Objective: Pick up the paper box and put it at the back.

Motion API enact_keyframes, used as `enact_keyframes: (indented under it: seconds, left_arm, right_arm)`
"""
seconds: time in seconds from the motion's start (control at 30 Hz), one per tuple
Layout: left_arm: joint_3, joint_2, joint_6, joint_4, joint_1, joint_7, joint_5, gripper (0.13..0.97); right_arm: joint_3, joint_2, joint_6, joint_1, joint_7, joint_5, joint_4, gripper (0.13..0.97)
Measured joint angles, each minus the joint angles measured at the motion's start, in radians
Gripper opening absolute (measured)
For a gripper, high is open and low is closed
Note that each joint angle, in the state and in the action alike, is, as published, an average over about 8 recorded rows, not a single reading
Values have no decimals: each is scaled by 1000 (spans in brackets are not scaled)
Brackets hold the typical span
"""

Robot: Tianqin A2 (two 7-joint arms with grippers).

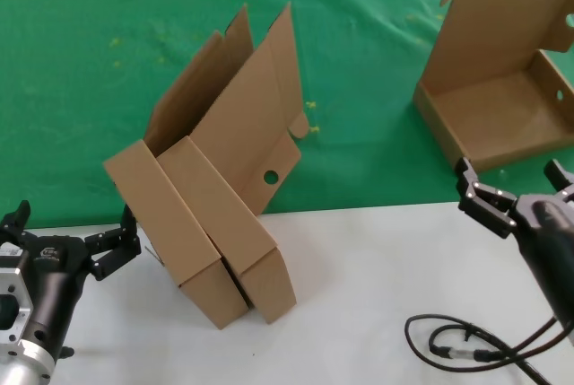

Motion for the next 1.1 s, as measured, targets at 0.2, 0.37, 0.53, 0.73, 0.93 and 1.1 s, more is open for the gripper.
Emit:
enact_keyframes:
  seconds: [0.2, 0.37, 0.53, 0.73, 0.93, 1.1]
  left_arm:
    - [0, 0, 0, 0, 0, 0, 0, 966]
    - [0, 0, 0, 0, 0, 0, 0, 966]
    - [0, 0, 0, 0, 0, 0, 0, 966]
    - [0, 0, 0, 0, 0, 0, 0, 966]
    - [0, 0, 0, 0, 0, 0, 0, 966]
    - [0, 0, 0, 0, 0, 0, 0, 966]
  right_arm:
    - [-39, 20, 57, -29, 31, -48, 27, 966]
    - [-71, 38, 105, -53, 58, -88, 50, 966]
    - [-104, 55, 154, -78, 85, -128, 73, 966]
    - [-143, 75, 212, -107, 116, -176, 100, 966]
    - [-177, 93, 262, -132, 144, -218, 124, 966]
    - [-187, 98, 276, -139, 152, -230, 130, 966]
